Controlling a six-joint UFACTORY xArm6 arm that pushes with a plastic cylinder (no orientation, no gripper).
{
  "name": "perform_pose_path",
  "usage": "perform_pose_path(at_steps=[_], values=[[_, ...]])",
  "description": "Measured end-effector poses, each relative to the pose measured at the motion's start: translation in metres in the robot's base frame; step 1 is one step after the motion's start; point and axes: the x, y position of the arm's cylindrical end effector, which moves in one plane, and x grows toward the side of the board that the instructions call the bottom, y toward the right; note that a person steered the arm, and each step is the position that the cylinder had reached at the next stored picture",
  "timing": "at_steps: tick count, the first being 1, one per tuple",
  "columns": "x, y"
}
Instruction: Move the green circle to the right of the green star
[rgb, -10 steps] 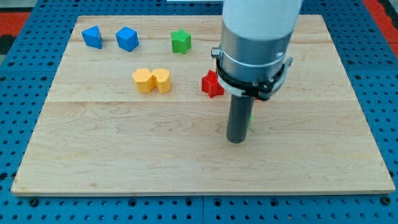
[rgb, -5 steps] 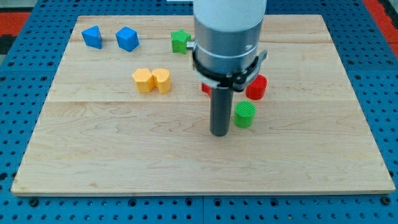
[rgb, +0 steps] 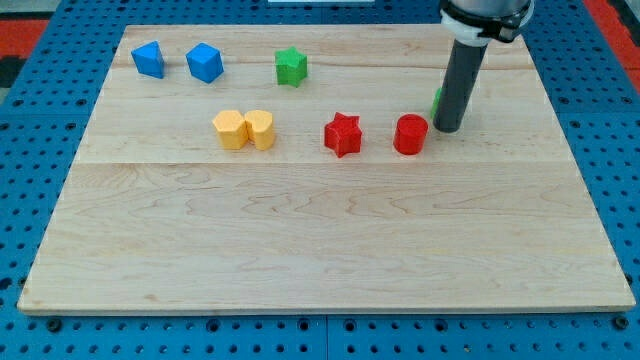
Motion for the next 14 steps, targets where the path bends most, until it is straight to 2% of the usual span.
perform_pose_path(at_steps=[1, 3, 4, 5, 6, 8, 9, 12, 14], values=[[-0.017, 0.023], [-0.077, 0.039], [-0.087, 0.080], [-0.108, 0.064], [-0.108, 0.026], [-0.070, 0.017], [-0.079, -0.008], [-0.102, 0.018], [-0.100, -0.014]])
